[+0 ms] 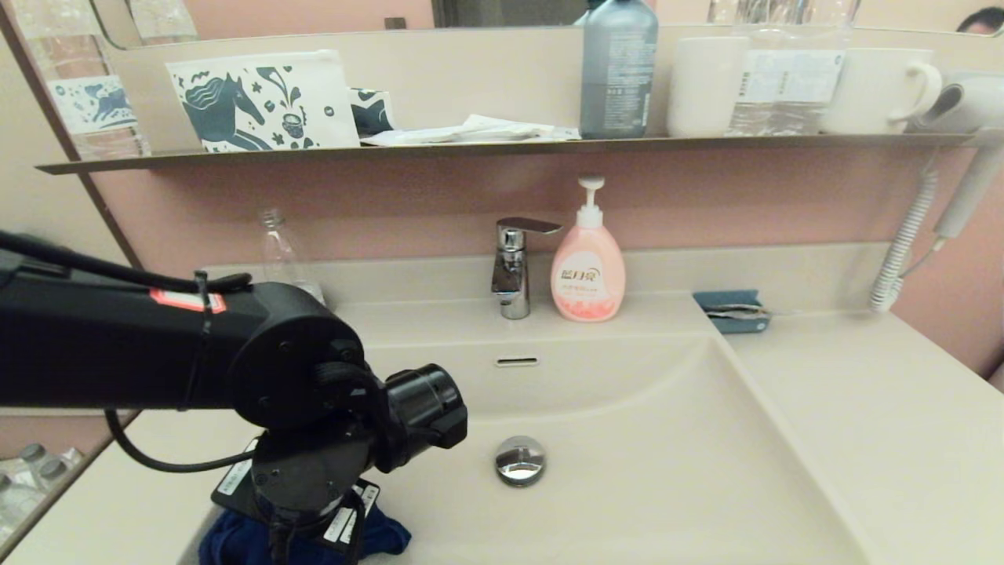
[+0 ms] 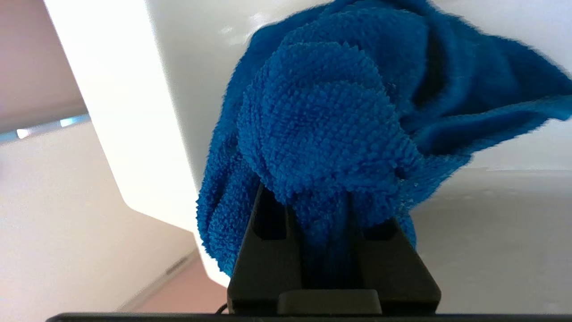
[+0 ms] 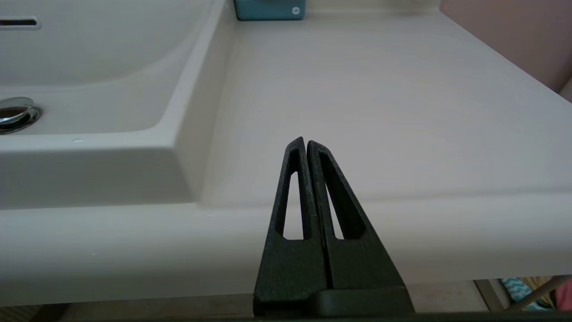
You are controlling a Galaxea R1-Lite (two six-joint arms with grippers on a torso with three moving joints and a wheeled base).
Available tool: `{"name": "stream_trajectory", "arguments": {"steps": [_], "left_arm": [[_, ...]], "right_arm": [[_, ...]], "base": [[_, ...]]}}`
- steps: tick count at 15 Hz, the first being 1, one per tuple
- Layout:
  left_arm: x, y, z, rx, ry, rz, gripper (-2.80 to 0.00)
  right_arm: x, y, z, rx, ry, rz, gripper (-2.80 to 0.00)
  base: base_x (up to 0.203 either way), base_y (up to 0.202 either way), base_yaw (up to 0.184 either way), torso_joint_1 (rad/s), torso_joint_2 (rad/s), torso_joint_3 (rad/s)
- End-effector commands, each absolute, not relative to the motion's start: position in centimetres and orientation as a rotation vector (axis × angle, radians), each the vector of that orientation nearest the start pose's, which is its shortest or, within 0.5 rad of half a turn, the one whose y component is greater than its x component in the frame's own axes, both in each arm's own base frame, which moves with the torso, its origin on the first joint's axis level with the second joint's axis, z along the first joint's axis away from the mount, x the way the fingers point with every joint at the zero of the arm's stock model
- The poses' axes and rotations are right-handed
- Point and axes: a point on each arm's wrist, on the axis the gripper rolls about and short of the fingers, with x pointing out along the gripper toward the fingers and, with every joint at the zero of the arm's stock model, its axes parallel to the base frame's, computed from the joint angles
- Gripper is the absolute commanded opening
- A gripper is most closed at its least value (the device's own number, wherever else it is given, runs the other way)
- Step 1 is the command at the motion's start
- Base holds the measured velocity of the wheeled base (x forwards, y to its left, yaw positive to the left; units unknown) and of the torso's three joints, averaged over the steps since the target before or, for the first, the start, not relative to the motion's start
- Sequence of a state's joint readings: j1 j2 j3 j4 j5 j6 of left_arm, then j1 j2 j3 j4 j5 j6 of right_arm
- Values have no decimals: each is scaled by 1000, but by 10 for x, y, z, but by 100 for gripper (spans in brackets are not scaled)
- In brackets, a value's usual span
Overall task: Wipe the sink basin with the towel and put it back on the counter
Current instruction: Wipe the sink
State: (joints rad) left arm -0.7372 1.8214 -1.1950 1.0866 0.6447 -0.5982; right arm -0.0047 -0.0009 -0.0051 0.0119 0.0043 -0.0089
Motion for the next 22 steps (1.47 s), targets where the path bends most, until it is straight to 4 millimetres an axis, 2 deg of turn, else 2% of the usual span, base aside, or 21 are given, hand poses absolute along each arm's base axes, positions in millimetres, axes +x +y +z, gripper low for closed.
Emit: {"name": "stream_trajectory", "arguments": {"steps": [1, 4, 6, 9, 11, 14, 16, 19, 22], "left_arm": [[195, -141, 150, 561, 1251, 364, -280], [204, -130, 139, 525, 1268, 412, -280], [209, -125, 130, 503, 1241, 381, -280], [221, -127, 122, 410, 1163, 340, -280], [233, -126, 123, 378, 1120, 301, -280], [261, -118, 131, 323, 965, 259, -280], [272, -122, 135, 263, 878, 221, -280], [276, -130, 138, 166, 790, 203, -280], [257, -142, 140, 102, 745, 167, -280]], "right_arm": [[-23, 0, 75, -9, 8, 0, -280], [-23, 0, 75, -9, 8, 0, -280], [-23, 0, 75, -9, 8, 0, -280], [-23, 0, 76, -9, 8, 0, -280], [-23, 0, 75, -9, 8, 0, -280], [-23, 0, 75, -9, 8, 0, -280], [-23, 0, 75, -9, 8, 0, -280], [-23, 0, 76, -9, 6, 0, -280], [-23, 0, 76, -9, 6, 0, -280]], "base": [[0, 0, 0, 0, 0, 0], [0, 0, 0, 0, 0, 0], [0, 0, 0, 0, 0, 0], [0, 0, 0, 0, 0, 0], [0, 0, 0, 0, 0, 0], [0, 0, 0, 0, 0, 0], [0, 0, 0, 0, 0, 0], [0, 0, 0, 0, 0, 0], [0, 0, 0, 0, 0, 0]]}}
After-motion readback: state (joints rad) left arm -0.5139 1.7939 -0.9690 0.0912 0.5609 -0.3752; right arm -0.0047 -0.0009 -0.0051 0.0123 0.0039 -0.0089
